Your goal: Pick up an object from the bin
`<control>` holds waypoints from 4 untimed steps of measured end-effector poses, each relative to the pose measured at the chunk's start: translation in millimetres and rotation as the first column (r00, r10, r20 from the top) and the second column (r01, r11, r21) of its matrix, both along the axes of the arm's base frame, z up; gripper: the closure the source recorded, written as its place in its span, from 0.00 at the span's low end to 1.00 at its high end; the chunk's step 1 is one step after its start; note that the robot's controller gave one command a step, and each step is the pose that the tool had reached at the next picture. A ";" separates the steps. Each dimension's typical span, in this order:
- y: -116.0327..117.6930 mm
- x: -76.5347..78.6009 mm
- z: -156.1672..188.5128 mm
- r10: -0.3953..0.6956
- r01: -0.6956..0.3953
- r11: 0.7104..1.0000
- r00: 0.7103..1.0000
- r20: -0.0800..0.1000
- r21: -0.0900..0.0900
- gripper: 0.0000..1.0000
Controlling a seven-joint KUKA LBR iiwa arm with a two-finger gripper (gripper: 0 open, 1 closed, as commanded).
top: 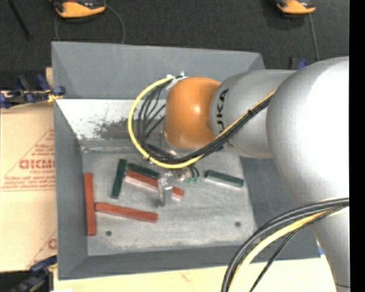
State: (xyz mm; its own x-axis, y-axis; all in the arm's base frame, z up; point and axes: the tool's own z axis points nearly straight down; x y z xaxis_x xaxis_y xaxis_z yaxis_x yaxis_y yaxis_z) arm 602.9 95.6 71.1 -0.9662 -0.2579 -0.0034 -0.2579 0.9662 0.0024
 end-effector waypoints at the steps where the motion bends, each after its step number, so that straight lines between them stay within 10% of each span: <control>1: -3.6 0.8 0.1 -0.006 0.006 1.000 1.000 0.001 -0.001 1.00; 2: -43.0 -23.4 35.2 0.147 -0.147 0.989 0.989 0.000 -0.005 1.00; 3: -39.7 -31.7 146.3 0.147 -0.147 0.989 0.989 0.010 -0.004 1.00; 4: -39.7 -33.3 141.4 0.146 -0.146 0.989 0.989 0.002 -0.003 0.00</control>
Offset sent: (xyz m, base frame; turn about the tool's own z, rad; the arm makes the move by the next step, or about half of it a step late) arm 0.0000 0.0000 0.0000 0.0000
